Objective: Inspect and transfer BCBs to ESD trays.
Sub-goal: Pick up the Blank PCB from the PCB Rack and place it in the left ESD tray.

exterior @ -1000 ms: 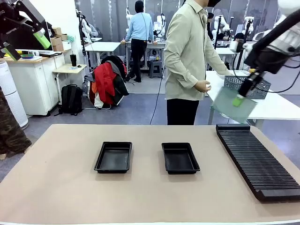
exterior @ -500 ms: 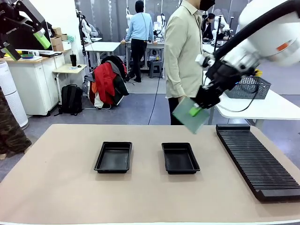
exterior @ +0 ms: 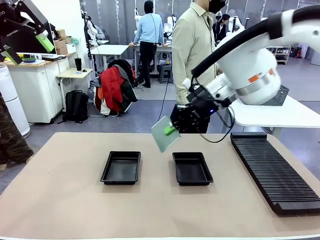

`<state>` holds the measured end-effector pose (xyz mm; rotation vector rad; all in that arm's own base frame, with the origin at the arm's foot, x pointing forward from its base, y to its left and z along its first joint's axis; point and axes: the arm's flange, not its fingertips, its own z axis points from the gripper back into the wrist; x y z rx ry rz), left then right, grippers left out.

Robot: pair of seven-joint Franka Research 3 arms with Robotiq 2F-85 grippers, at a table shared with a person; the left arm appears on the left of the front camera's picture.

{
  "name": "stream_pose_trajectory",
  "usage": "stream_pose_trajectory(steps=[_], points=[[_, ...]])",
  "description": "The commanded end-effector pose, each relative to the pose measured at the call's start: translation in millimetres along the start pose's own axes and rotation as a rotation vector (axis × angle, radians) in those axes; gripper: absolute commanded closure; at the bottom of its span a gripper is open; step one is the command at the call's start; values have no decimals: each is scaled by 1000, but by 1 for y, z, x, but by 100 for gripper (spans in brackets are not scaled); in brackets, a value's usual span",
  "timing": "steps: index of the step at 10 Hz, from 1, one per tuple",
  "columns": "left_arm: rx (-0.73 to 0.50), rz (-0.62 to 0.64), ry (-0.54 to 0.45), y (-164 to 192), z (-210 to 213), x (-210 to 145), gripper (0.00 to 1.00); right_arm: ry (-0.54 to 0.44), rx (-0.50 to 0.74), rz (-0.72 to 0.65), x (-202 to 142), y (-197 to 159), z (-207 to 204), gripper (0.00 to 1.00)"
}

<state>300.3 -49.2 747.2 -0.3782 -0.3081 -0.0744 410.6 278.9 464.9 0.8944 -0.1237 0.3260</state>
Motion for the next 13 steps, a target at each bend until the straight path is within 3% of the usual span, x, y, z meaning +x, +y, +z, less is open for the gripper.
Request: stream_pose_trajectory(steps=[1, 5, 8, 10, 13], points=[[-2, 3, -2, 1, 0, 1, 0, -66, 55, 21, 5, 0, -42, 97], [-2, 3, -2, 1, 0, 1, 0, -151, 104, -93, 21, -14, -125, 97], [-2, 3, -2, 1, 0, 1, 0, -148, 174, -140, 36, -41, -176, 97], [-2, 3, -2, 1, 0, 1, 0, -175, 186, -235, 41, -60, -197, 97], [-2, 3, -2, 1, 0, 1, 0, -166, 175, -271, 41, -85, -227, 97]])
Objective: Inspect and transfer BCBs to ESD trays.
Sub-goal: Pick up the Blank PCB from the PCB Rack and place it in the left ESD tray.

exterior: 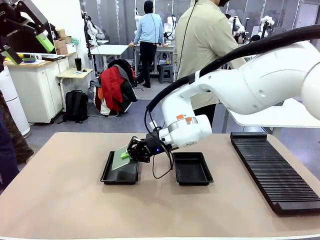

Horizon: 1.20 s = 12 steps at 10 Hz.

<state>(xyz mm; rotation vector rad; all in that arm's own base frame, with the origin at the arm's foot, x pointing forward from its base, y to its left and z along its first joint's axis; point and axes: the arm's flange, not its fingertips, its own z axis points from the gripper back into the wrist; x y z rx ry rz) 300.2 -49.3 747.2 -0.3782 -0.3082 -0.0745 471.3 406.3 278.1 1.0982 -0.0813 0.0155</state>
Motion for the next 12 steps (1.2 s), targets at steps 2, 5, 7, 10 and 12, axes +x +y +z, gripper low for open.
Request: stream_pose_trajectory(steps=[2, 5, 7, 10, 12], points=[[-2, 3, -2, 1, 0, 1, 0, -63, -26, -1, 1, -10, -22, 97], [-2, 3, -2, 1, 0, 1, 0, -82, -80, -48, 2, -11, -35, 97], [-2, 3, -2, 1, 0, 1, 0, -71, -101, -65, -1, -9, -37, 97], [-2, 3, -2, 1, 0, 1, 0, -51, -80, -29, 1, -12, -29, 97], [-2, 3, -2, 1, 0, 1, 0, -51, -80, -29, 1, -12, -29, 97]])
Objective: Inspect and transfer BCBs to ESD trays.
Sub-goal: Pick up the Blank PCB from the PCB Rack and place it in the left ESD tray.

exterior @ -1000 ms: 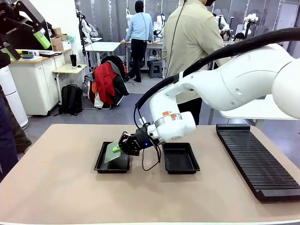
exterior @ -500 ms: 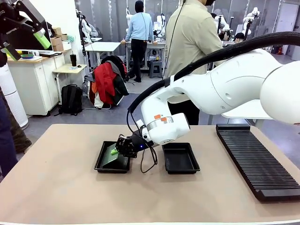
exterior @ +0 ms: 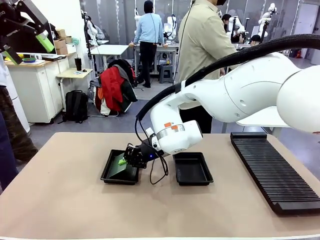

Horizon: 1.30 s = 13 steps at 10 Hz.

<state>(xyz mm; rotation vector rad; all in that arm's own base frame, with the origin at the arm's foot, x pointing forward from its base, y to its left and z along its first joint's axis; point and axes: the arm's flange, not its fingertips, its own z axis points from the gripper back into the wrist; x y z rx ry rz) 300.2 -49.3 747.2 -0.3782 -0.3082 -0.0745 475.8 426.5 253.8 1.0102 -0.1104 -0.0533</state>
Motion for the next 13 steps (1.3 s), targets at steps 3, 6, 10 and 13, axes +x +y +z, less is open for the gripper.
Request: stream_pose_trajectory(steps=[3, 6, 10, 13], points=[[-2, 3, -2, 1, 0, 1, 0, 0, 0, 0, 0, 0, 0, 97], [-2, 3, -2, 1, 0, 1, 0, 8, -143, 10, 1, 32, 9, 77], [-2, 3, -2, 1, 0, 1, 0, -13, -305, 47, -2, 65, 27, 38], [-2, 3, -2, 1, 0, 1, 0, -50, -465, 76, -9, 89, 47, 5]])
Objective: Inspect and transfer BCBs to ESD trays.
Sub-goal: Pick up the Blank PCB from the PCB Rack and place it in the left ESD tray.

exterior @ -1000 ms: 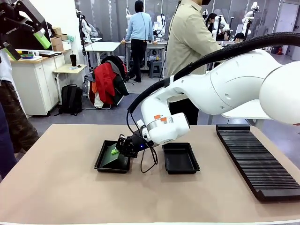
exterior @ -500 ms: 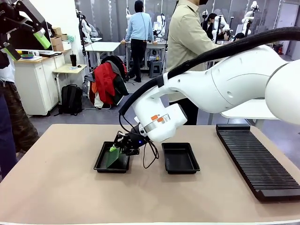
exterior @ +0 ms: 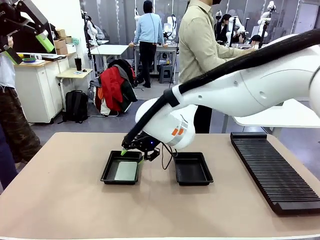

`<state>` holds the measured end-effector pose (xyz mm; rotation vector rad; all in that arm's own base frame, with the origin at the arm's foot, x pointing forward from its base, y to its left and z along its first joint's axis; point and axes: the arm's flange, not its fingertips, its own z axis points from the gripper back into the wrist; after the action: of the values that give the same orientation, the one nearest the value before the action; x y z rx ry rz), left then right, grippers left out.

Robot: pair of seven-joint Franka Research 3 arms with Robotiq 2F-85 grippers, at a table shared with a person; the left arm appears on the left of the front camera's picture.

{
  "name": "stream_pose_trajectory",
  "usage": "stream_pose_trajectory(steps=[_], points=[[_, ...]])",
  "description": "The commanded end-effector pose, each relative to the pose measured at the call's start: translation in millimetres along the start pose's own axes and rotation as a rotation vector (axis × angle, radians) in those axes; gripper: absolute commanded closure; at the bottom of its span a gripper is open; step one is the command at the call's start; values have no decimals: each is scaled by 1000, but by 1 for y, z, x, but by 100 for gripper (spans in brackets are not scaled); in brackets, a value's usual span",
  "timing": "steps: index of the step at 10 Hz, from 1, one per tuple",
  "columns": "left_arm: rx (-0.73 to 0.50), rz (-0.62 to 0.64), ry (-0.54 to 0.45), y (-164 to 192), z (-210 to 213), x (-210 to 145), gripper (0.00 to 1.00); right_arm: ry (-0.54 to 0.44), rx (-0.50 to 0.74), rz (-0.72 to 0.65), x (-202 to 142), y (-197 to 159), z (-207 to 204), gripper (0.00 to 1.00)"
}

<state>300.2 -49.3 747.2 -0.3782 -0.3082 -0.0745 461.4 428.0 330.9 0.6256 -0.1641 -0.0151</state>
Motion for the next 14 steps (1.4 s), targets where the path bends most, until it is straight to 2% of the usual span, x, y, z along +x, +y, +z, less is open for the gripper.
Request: stream_pose_trajectory(steps=[1, 3, 7, 10, 14], points=[[-2, 3, -2, 1, 0, 1, 0, -28, -152, 18, -1, 25, 28, 0], [-2, 3, -2, 1, 0, 1, 0, -45, -243, 25, -8, 32, 50, 0], [-2, 3, -2, 1, 0, 1, 0, -44, -340, 28, -17, 37, 81, 0], [-2, 3, -2, 1, 0, 1, 0, -38, -356, 21, -13, 35, 92, 0], [-2, 3, -2, 1, 0, 1, 0, -26, -328, 44, -18, 33, 88, 0]])
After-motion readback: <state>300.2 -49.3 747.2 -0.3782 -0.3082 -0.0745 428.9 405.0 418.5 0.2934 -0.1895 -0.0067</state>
